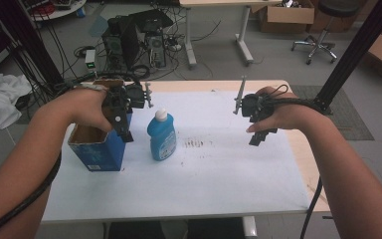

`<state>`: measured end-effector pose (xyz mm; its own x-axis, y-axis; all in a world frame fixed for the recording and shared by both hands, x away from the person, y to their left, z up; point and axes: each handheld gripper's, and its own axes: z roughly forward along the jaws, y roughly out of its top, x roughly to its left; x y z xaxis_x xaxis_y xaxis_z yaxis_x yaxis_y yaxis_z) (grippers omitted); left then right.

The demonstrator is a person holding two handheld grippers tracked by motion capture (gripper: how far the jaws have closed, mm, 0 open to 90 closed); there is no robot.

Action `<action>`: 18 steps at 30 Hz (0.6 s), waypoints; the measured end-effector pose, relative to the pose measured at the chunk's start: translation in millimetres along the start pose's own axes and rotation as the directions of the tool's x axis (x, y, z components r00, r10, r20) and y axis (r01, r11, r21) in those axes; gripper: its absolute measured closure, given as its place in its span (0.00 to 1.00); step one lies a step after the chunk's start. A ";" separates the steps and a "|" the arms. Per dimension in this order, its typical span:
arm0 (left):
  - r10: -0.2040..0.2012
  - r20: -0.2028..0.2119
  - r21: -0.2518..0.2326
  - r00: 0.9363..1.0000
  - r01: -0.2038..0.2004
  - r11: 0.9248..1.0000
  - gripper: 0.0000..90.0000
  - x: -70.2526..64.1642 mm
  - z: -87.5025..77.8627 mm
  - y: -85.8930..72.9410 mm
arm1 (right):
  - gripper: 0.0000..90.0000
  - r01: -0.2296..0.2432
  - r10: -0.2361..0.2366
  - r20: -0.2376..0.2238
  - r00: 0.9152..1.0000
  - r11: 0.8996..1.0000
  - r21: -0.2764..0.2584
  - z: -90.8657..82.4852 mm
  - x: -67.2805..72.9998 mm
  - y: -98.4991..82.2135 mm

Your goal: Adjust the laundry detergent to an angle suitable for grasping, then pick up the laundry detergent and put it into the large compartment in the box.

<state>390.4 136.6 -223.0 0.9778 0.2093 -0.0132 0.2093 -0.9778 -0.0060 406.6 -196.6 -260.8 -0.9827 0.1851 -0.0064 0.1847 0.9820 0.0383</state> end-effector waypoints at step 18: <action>-0.029 0.022 0.018 0.999 0.028 0.999 0.00 -2.8 7.2 -6.9 | 0.18 0.022 -0.022 -0.005 1.000 1.000 0.007 0.7 -1.4 5.2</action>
<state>386.2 142.9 -230.1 0.9707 0.2375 -0.0353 0.2368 -0.9713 -0.0243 408.9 -191.7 -261.3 -0.9866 0.1630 -0.0023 0.1628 0.9862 0.0311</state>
